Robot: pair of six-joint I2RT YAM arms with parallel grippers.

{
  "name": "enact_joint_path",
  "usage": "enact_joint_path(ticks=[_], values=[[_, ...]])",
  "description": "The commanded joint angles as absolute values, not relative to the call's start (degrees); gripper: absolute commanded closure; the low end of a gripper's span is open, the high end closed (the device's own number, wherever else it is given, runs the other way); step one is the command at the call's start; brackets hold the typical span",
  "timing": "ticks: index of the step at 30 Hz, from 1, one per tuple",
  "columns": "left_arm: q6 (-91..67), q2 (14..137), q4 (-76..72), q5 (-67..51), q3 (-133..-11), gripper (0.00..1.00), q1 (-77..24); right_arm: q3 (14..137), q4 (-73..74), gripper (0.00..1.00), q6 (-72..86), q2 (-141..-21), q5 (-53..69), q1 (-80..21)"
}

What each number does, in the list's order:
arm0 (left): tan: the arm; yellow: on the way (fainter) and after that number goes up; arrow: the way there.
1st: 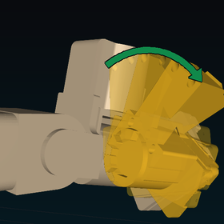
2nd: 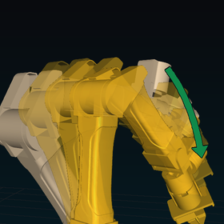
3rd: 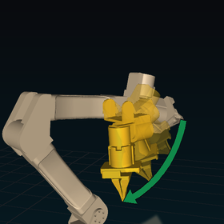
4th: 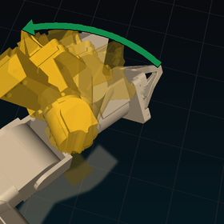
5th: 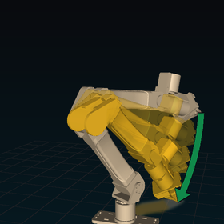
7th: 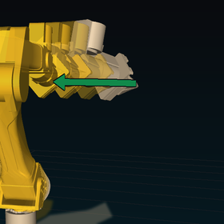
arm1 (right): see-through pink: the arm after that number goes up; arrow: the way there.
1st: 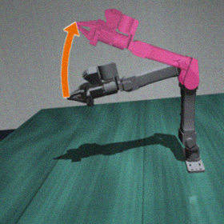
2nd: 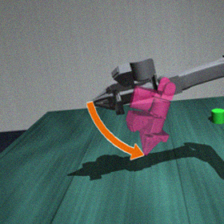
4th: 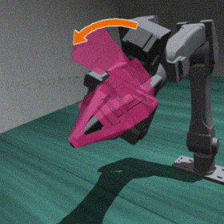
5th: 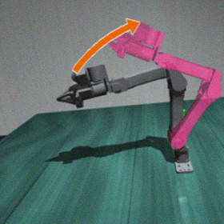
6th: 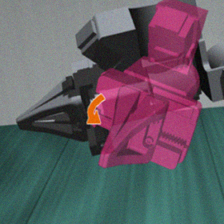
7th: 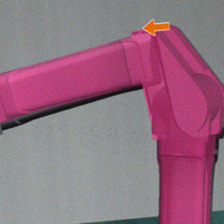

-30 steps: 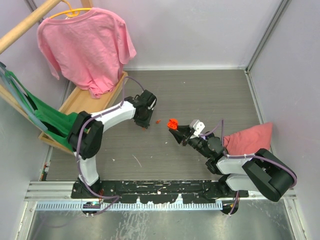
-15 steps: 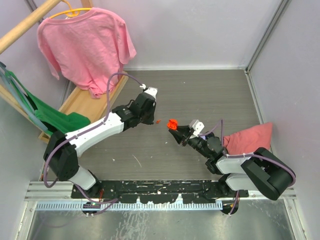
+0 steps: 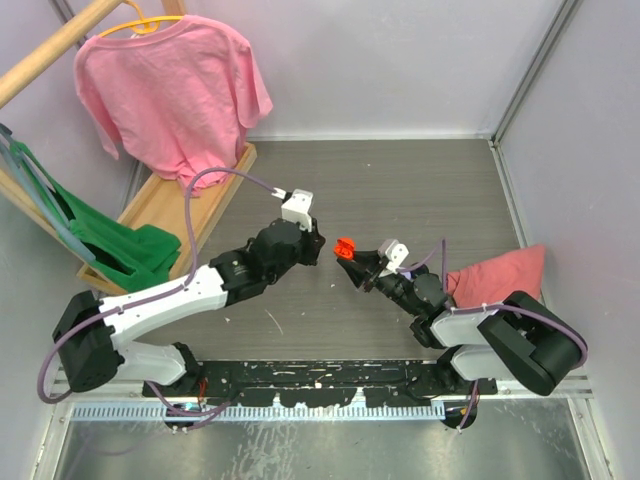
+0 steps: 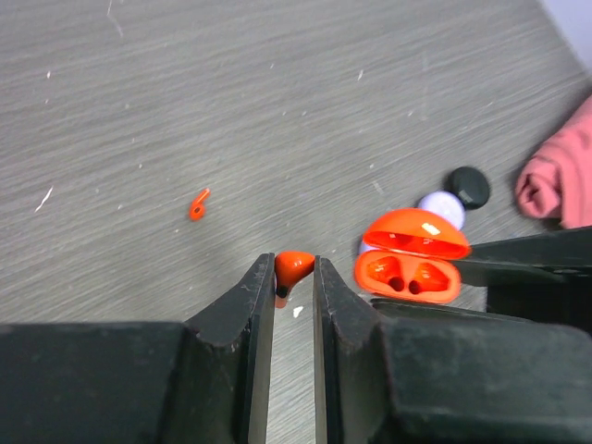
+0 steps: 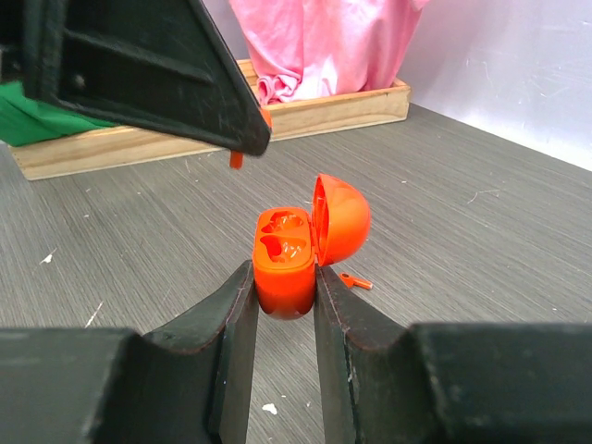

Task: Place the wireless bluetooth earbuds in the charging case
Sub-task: Place the earbud in the charging case.

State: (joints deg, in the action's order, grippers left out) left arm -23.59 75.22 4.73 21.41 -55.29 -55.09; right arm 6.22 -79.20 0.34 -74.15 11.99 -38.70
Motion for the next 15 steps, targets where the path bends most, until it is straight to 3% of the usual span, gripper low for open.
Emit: enact_joint_path(ticks=[1, 15], values=[[-22.9, 69.7, -9.9, 24.9, -52.6, 0.83, -56.8, 7.3, -85.9, 0.99, 0.7, -74.9, 12.7, -38.6], [-23.8, 71.6, -23.9, 17.3, -47.9, 0.83, -59.1, 6.9, -87.7, 0.99, 1.5, -75.5, 13.3, -38.5]])
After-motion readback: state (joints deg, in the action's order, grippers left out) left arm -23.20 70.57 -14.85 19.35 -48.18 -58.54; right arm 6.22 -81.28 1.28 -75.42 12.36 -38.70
